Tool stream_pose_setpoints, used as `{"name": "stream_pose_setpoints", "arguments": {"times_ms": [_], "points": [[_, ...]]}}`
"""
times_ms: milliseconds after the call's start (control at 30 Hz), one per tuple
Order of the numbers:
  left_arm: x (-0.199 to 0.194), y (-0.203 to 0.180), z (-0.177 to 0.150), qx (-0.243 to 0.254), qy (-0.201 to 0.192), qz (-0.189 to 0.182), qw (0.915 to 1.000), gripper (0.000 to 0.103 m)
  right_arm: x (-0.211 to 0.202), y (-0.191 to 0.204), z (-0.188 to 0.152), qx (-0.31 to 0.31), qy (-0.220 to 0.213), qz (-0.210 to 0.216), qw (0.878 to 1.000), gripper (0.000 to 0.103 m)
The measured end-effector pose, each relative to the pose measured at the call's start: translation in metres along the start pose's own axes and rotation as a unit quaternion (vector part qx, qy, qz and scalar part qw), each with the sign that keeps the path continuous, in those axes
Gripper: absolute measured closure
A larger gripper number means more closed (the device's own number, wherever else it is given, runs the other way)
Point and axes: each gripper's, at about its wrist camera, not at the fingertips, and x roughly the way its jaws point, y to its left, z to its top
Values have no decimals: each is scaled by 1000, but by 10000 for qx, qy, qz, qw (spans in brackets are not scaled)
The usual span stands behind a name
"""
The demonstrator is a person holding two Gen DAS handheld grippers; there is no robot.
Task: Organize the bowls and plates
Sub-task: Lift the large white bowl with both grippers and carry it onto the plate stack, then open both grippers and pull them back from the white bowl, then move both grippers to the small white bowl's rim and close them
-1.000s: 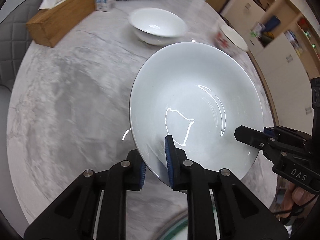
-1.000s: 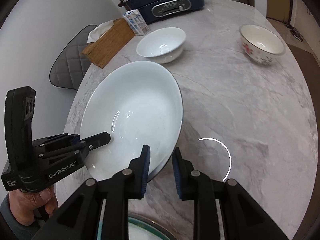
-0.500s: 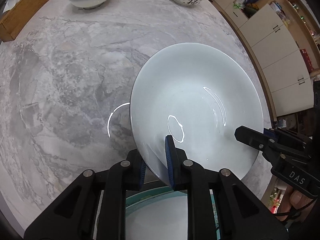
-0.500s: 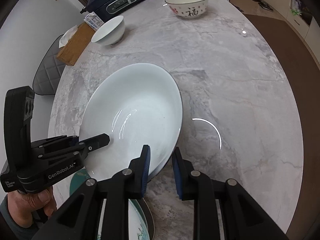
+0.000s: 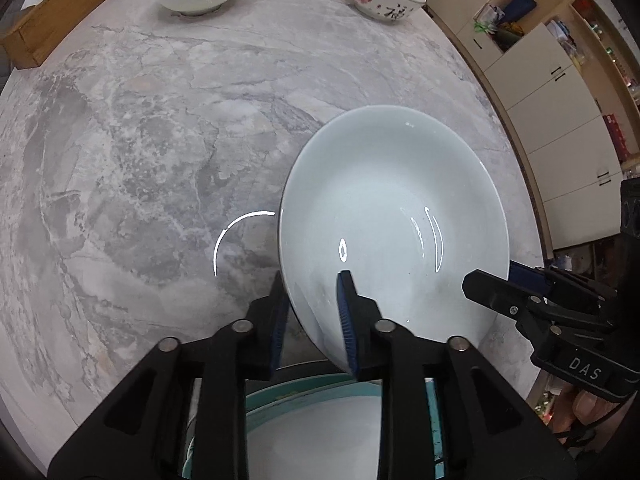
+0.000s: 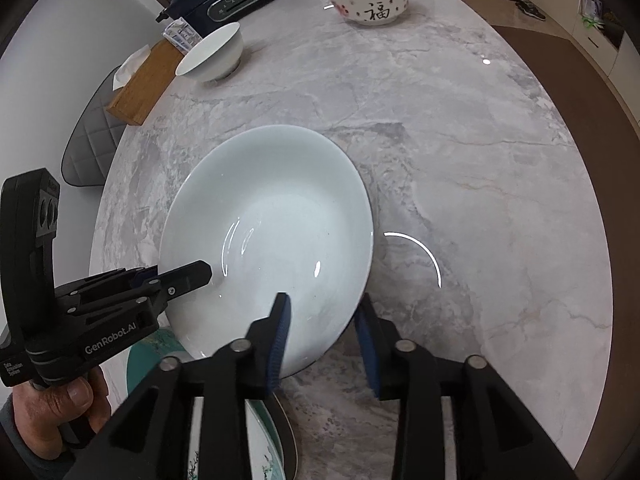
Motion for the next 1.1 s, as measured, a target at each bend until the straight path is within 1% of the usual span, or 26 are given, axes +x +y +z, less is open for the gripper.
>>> {"name": "stream_pose_setpoints", "arguments": {"times_ms": [33, 67, 133, 167, 200, 233, 300, 333, 433, 467, 533, 567, 600, 633, 667, 700, 733, 767, 800, 833, 867, 933, 1000, 1033, 1067, 1100], "points": [[-7, 4, 0, -56, -69, -17, 10000, 45, -5, -1, 1, 9, -61, -16, 10000, 42], [-16, 6, 1, -97, -146, -42, 9998, 39, -12, -2, 2, 31, -128, -23, 9999, 36], [-33, 17, 7, -182, -256, -83, 9995, 38, -23, -4, 6, 44, -185, -21, 9998, 34], [-44, 25, 12, -228, -319, -108, 9992, 32, -30, -6, 10, 34, -219, -34, 9997, 28], [-52, 33, 18, -267, -374, -109, 9989, 28, -37, -7, 15, 16, -253, -30, 9997, 20], [-61, 42, 25, -319, -420, -107, 9986, 25, -44, -9, 22, -9, -273, 6, 9996, 18], [-72, 58, 48, -408, -471, -52, 9980, 25, -55, -10, 39, -83, -264, 100, 9996, 17], [-77, 67, 61, -428, -447, 51, 9981, 25, -60, -9, 51, -173, -223, 129, 9995, 16], [-88, 92, 111, -381, -473, 426, 9972, 25, -70, 2, 104, -584, -99, 168, 9981, 16], [-91, 102, 128, -372, -489, 466, 9970, 25, -72, 8, 127, -752, -31, 208, 9969, 16], [-94, 125, 168, -511, -513, 735, 9947, 24, -70, 22, 173, -982, 29, 352, 9945, 14], [-95, 133, 186, -561, -543, 818, 9936, 21, -65, 29, 198, -1044, 112, 336, 9939, 13], [-94, 141, 203, -601, -549, 786, 9936, 17, -58, 37, 220, -1097, 204, 328, 9932, 13], [-91, 149, 220, -675, -551, 819, 9928, 8, -52, 46, 242, -1153, 223, 437, 9921, 13], [-88, 155, 234, -717, -566, 888, 9919, 3, -43, 55, 264, -1192, 245, 629, 9906, 13], [-81, 161, 250, -723, -536, 931, 9916, 3, -30, 64, 287, -1205, 350, 732, 9894, 13], [-73, 168, 264, -785, -475, 954, 9912, 3, -20, 72, 303, -1201, 359, 684, 9898, 13], [-66, 177, 275, -919, -427, 999, 9898, 3, -8, 82, 322, -1256, 330, 622, 9896, 13], [-56, 185, 284, -1084, -378, 957, 9888, 3, 3, 89, 332, -1330, 408, 677, 9880, 13], [-48, 190, 287, -1185, -344, 863, 9886, 3, 23, 100, 344, -1413, 686, 867, 9838, 16], [-38, 195, 293, -1272, -280, 815, 9881, 3, 38, 106, 350, -1431, 843, 900, 9820, 20], [-20, 202, 302, -1248, -139, 858, 9884, 5, 70, 117, 359, -1516, 1176, 736, 9787, 21], [-1, 206, 304, -1233, 12, 827, 9889, 6, 98, 122, 364, -1610, 1412, 593, 9750, 27], [4, 209, 306, -1280, 48, 812, 9884, 9, 109, 123, 366, -1611, 1482, 523, 9743, 27], [8, 213, 308, -1337, 59, 795, 9878, 17, 119, 123, 368, -1584, 1554, 511, 9737, 27], [12, 218, 310, -1406, 54, 766, 9871, 18, 128, 124, 370, -1548, 1612, 537, 9732, 27]]}}
